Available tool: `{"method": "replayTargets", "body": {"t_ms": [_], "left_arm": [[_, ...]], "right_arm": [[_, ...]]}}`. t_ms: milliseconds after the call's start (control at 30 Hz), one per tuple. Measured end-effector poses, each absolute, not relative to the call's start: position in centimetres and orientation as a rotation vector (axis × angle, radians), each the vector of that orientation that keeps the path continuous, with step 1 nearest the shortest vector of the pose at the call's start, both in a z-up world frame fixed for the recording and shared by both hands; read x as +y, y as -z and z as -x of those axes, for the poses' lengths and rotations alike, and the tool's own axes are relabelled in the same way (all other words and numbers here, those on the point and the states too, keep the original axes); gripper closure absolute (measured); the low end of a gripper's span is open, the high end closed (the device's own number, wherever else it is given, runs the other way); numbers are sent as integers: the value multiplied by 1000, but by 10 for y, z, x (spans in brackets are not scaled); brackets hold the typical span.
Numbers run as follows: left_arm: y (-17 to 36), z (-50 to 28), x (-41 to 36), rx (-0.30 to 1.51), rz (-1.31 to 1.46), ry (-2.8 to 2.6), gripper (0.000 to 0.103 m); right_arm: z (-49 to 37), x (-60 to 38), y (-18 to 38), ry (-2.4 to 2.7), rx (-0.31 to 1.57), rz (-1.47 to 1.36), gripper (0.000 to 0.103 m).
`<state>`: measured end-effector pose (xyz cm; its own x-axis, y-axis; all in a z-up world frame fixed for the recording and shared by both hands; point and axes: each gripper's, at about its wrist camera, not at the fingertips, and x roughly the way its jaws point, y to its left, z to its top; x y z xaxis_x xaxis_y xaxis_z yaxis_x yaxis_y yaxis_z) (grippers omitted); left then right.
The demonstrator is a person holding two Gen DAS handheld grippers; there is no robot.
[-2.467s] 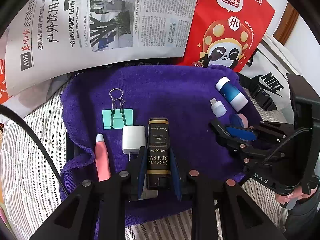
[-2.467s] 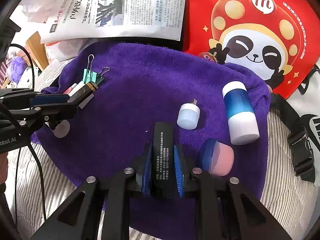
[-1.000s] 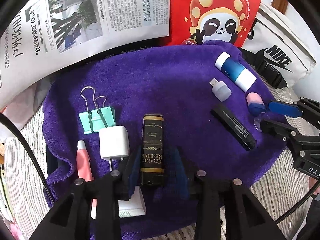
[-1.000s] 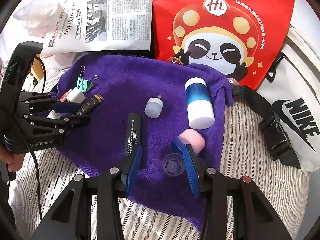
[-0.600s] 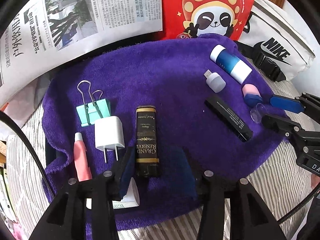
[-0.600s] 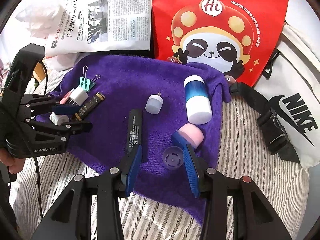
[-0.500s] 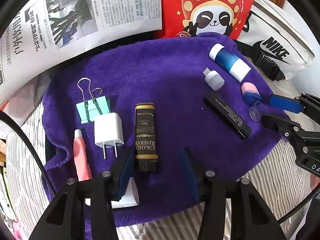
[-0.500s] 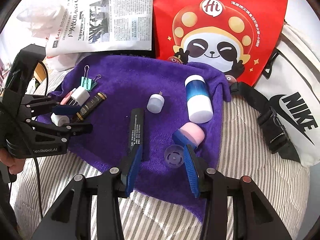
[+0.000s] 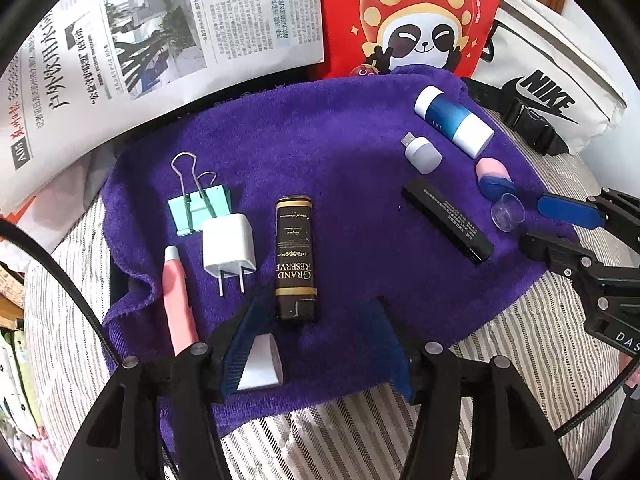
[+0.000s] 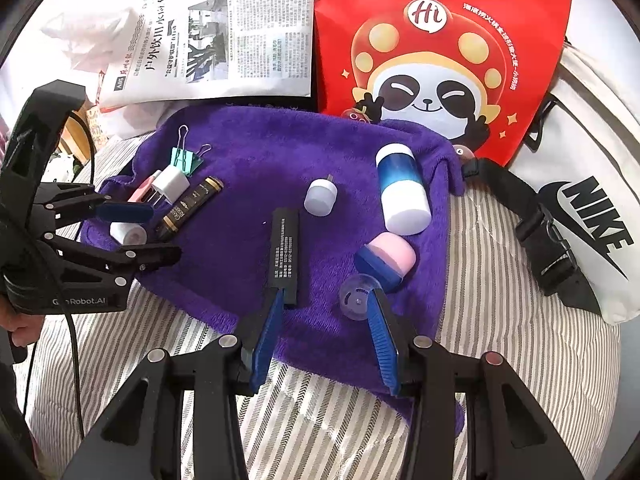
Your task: Organize rigid objects
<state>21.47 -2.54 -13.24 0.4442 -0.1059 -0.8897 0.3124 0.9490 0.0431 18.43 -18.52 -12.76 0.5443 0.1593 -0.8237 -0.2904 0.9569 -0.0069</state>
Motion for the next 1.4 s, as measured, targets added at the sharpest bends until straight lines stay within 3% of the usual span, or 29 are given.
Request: {"method": "replayTargets", "body": {"t_ms": [167, 567, 733, 1200, 1400], "left_arm": [[127, -210, -19, 1077, -214, 241, 40], [105, -184, -5, 1032, -165, 169, 22], [93, -163, -2, 1004, -135, 138, 6], [52, -99, 12, 893, -22, 76, 1], [37, -72, 11, 849, -7, 46, 1]], "right_arm": [[-180, -186, 126, -273, 967, 149, 58], [-161, -191, 106, -225, 927, 117, 30], [-148, -196, 96, -186, 916, 76, 18], [-96, -206, 72, -75, 896, 50, 2], [-69, -205, 51, -54, 876, 64, 0]]}}
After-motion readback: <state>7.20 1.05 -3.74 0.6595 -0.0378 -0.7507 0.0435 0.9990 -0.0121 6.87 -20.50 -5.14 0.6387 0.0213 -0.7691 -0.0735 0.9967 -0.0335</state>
